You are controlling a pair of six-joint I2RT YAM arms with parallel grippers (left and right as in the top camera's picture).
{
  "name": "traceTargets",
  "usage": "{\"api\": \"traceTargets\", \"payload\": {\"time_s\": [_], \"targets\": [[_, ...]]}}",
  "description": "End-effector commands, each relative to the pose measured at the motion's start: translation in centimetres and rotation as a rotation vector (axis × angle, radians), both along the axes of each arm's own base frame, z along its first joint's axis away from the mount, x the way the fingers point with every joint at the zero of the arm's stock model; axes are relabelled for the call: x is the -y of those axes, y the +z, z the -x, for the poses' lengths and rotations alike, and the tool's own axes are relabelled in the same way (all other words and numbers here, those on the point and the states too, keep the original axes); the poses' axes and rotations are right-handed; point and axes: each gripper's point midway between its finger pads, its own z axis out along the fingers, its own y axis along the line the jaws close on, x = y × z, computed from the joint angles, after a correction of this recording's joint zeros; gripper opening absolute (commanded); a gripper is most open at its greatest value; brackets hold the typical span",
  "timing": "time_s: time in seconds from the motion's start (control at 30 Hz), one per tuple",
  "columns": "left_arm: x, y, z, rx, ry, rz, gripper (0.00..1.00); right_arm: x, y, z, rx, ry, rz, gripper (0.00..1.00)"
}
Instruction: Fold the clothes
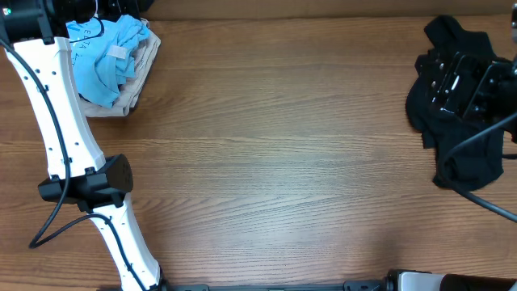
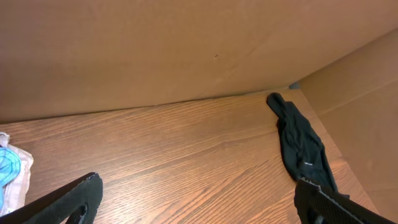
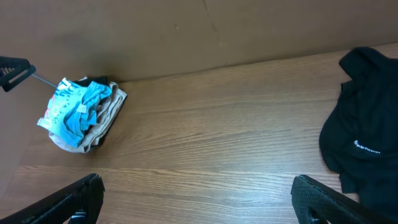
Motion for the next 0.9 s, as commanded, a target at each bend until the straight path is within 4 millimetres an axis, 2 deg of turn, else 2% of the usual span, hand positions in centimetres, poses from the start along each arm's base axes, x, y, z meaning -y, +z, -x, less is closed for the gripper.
{"api": "traceTargets", "payload": {"time_s": [0.0, 0.17, 0.27, 0.4, 0.53, 0.7, 0.87], "targets": [[0.4, -0.2, 0.0, -0.015, -0.017, 0.028, 1.0, 0.2, -0.2, 0.3, -0.009, -0.01, 0.007, 1.0], [0.4, -0.2, 0.0, -0.014, -0.017, 0.027, 1.0, 1.9, -0.9, -0.8, -0.028, -0.09, 0.067, 1.0], [0.5, -0.2, 0.0, -0.015, -0.018, 0.028, 1.0, 2.1, -0.4, -2.0, 0.013, -0.094, 0.072, 1.0], [0.5, -0.2, 0.0, -0.014, -0.018, 0.027, 1.0, 0.8, 1.0, -3.4, 0.122, -0.057, 0.084, 1.0], [0.5, -0.2, 0.0, -0.015, -0.018, 0.028, 1.0, -0.6, 0.8, -4.3, 0.21, -0.033, 0.099, 1.0], [0.5, -0.2, 0.0, -0.015, -0.018, 0.028, 1.0, -1.4, -2.9, -4.5, 0.278, -0.019, 0.092, 1.0], [0.5, -0.2, 0.0, -0.015, -0.018, 0.028, 1.0, -1.5, -8.7, -3.6, 0.341, -0.015, 0.08, 1.0]]}}
